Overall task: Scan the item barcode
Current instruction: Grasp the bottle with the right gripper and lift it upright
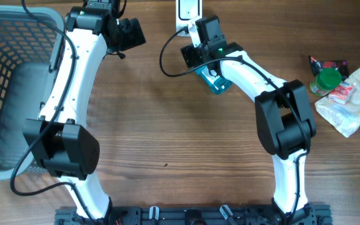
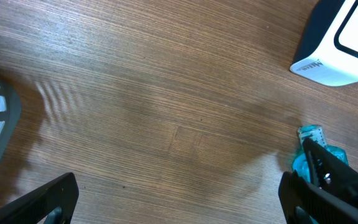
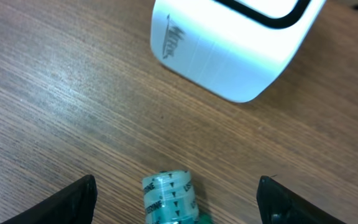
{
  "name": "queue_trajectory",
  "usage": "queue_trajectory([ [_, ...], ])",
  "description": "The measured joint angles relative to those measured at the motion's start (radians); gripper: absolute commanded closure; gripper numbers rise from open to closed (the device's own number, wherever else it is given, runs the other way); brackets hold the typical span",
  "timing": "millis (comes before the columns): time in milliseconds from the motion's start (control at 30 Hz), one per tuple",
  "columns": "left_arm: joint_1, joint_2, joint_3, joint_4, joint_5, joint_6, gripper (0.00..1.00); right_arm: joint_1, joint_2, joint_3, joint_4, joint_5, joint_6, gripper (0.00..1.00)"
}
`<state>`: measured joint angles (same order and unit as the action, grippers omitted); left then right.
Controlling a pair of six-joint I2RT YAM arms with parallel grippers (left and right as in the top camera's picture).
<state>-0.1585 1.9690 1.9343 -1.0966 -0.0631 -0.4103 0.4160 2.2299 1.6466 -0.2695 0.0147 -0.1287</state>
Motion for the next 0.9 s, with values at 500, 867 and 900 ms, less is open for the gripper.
queue_trajectory([
  [500,0.000,0.000,0.000,0.000,0.000,0.000,0.00,0.000,0.070,0.004,0.006,-0.022,0.009,0.51],
  [867,0.000,0.000,0.000,0.000,0.000,0.000,0.00,0.001,0.077,0.006,0.013,0.026,0.023,0.77],
  [900,0.000,0.000,0.000,0.000,0.000,0.000,0.00,0.002,0.077,0.006,0.013,0.036,0.023,0.78],
])
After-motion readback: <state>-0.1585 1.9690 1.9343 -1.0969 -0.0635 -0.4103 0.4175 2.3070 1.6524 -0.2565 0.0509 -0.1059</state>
